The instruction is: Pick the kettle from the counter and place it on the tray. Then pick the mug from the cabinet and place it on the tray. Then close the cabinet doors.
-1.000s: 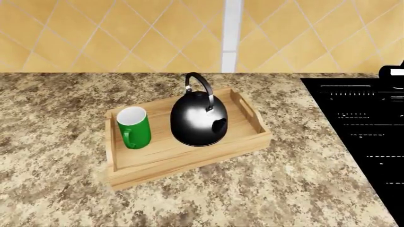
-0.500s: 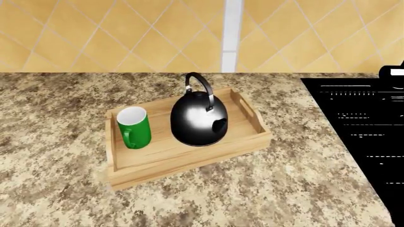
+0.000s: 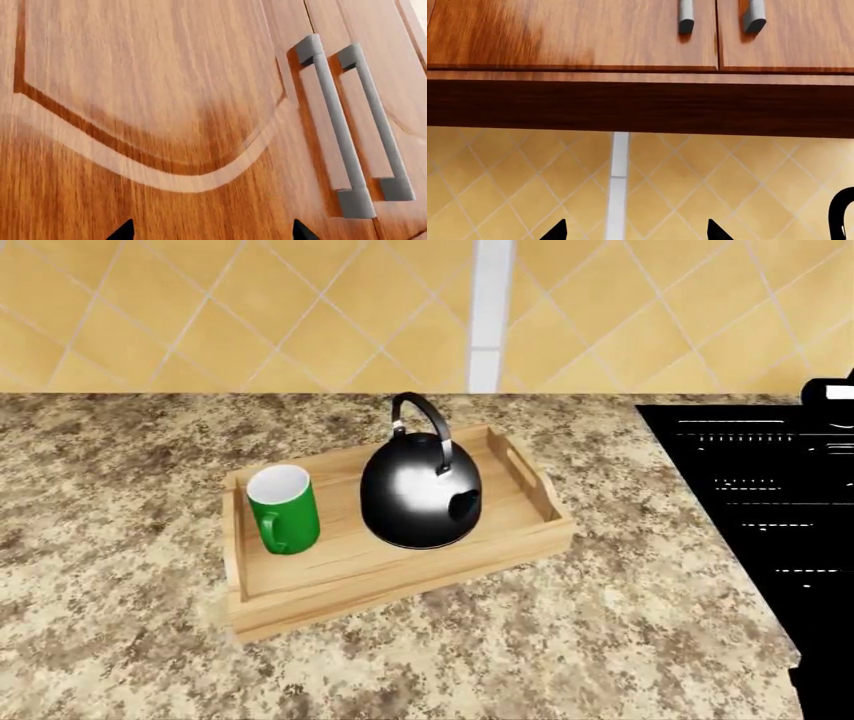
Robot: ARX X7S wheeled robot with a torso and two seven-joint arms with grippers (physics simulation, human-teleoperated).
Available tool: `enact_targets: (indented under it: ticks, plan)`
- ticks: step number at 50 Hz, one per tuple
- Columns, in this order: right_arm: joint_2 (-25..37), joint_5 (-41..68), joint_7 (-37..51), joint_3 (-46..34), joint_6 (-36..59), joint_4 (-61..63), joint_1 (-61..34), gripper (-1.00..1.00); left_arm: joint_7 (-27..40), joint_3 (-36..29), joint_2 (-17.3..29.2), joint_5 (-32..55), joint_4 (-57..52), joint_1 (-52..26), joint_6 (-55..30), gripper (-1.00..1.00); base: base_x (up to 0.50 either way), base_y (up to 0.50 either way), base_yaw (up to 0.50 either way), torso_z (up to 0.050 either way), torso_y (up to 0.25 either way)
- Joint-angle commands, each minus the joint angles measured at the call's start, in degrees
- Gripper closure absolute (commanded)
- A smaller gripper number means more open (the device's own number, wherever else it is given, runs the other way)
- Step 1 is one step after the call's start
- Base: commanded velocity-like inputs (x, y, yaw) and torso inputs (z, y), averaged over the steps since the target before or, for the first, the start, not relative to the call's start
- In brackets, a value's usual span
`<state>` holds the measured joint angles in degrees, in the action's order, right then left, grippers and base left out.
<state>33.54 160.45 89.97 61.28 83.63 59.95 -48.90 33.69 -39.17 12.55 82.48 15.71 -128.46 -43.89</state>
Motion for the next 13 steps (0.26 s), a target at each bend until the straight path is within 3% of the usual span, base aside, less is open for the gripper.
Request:
enact_targets:
  ticks: [1,13]
  plan:
    - [-2.01,-4.86,0.01,-5.58,0.54,0.05,-2.43,-1.00,4.94,9.51,9.25,11.69,-11.29,4.28,2.97,-1.00,0.00,0.00,0.00,0.000,0.000]
    - [-9.30,-17.91,0.01,-20.08,3.34,0.04,-6.92,-1.00,10.40,19.26,22.50,19.72,-35.17,22.99,7.02,-1.00,0.00,0.00,0.00,0.000,0.000]
